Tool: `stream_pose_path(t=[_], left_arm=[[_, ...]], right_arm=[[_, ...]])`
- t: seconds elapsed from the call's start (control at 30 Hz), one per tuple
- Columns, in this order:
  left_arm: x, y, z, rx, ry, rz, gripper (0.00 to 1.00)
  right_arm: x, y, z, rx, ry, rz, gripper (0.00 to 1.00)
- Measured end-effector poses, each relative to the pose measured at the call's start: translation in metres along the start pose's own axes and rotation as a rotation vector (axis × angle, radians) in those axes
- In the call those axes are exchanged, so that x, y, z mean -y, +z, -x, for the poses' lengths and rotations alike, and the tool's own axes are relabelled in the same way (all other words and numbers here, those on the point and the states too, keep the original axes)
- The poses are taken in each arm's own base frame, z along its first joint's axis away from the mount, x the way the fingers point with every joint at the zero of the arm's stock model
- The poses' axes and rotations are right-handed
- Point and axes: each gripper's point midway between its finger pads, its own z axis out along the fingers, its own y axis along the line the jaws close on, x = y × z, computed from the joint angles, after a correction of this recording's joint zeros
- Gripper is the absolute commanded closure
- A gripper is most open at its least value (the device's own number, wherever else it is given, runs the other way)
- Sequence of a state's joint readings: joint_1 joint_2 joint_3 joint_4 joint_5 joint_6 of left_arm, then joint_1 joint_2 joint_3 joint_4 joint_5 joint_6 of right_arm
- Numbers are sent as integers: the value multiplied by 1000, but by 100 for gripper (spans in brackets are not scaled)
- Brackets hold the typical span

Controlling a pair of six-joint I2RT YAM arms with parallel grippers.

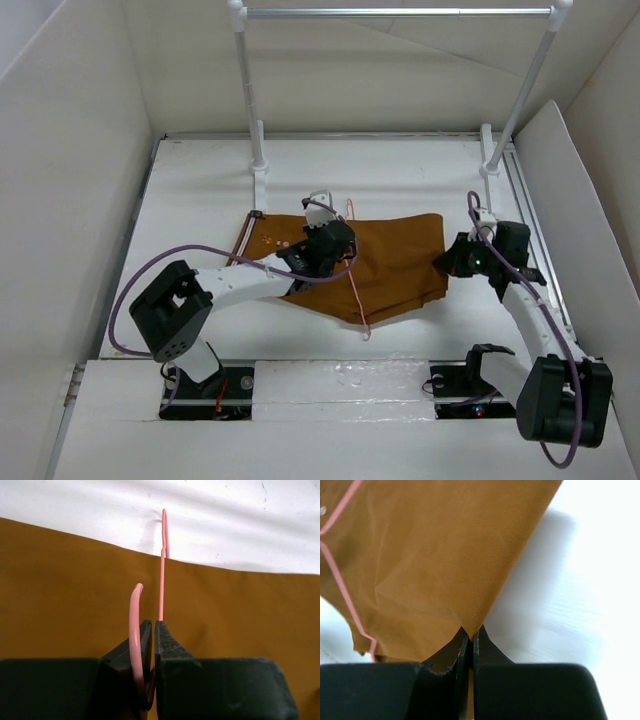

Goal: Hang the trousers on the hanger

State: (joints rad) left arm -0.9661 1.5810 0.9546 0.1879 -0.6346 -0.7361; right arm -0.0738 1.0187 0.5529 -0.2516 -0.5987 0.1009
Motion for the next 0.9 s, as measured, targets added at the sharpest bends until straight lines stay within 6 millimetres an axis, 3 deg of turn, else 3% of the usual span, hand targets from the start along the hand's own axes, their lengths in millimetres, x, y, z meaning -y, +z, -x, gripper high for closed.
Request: stream_pose_path(t=[0.2,0.43,0.77,0.83,0.87,0.9], left_arm=[[-13,-8,11,21,54,8,100],[-15,-12,14,23,147,-2,100],[26,-19,22,-3,270,-100,100],[26,-18,22,-11,280,-95,100],[27,-18,23,-14,283,-93,100],[28,-17,23,-17,286,-93,100]], right_arm=[[40,-23,-4,8,68,-84,100],[56,-15,-10,-50,117,-69,100],[60,-2,-11,-64,113,-65,100],[61,-2,-11,-66,114,-72,93],[61,-2,-12,-68,112,-75,85],[61,-2,-12,-71,110,-78,70]])
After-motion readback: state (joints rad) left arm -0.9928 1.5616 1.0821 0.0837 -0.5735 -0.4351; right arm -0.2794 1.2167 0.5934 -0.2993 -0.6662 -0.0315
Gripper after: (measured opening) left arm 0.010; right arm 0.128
